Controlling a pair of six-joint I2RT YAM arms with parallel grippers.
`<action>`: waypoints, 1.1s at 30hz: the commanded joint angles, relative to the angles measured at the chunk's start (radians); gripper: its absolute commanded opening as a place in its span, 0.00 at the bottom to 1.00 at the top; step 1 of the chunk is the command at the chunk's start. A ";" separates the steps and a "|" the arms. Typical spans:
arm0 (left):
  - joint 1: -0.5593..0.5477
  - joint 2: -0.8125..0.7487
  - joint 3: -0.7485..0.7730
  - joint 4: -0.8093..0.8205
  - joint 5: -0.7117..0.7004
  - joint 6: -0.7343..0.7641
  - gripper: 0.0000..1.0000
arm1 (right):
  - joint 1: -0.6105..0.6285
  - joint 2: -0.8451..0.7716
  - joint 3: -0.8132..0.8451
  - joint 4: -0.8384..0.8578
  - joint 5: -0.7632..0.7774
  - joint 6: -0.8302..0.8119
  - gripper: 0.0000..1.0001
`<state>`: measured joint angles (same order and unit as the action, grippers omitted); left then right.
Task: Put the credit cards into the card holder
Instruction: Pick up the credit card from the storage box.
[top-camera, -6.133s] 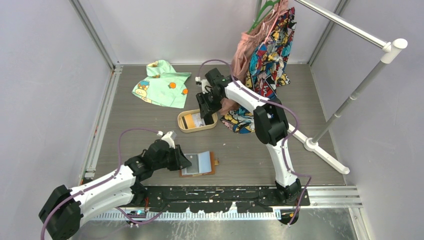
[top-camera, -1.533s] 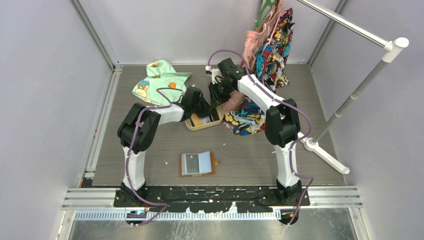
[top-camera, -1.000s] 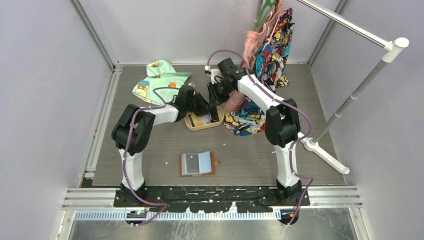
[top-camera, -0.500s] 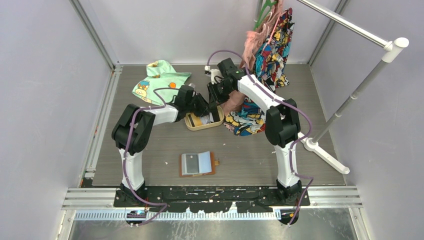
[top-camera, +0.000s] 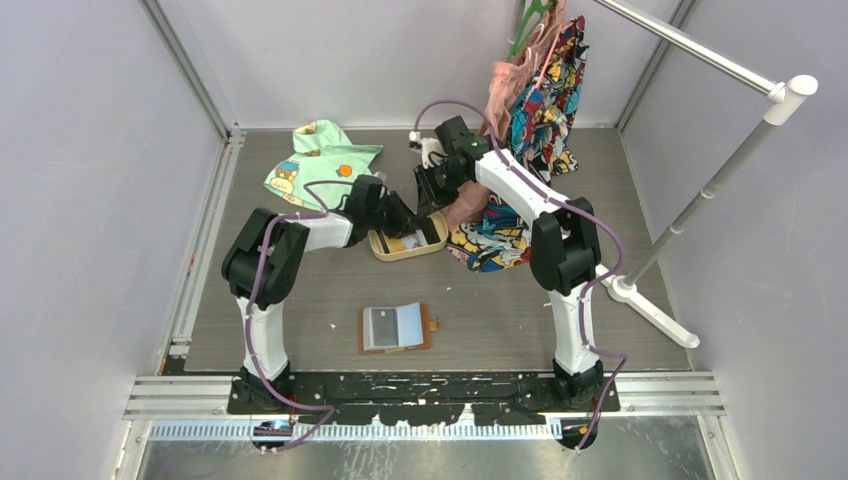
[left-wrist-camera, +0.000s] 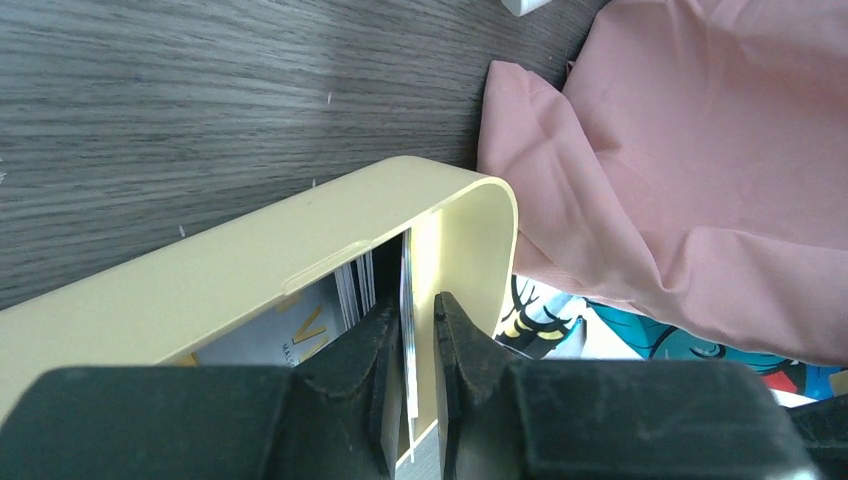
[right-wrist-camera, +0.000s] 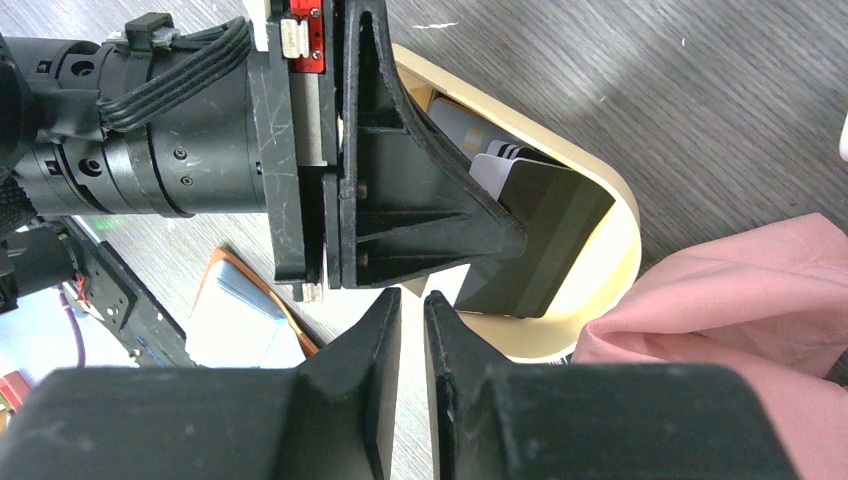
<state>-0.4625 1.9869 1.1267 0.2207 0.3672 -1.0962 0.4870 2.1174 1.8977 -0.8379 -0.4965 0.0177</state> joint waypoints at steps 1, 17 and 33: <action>0.014 -0.057 -0.015 0.049 0.024 0.008 0.18 | -0.001 -0.080 0.012 0.020 -0.017 -0.002 0.21; 0.039 -0.092 -0.059 0.051 0.030 0.016 0.03 | -0.001 -0.070 0.014 0.019 -0.031 -0.002 0.21; 0.052 -0.115 -0.084 0.047 0.055 0.026 0.03 | 0.001 -0.066 0.018 0.010 -0.049 -0.005 0.22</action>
<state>-0.4217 1.9362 1.0546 0.2420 0.3954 -1.0904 0.4870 2.1174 1.8977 -0.8391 -0.5179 0.0177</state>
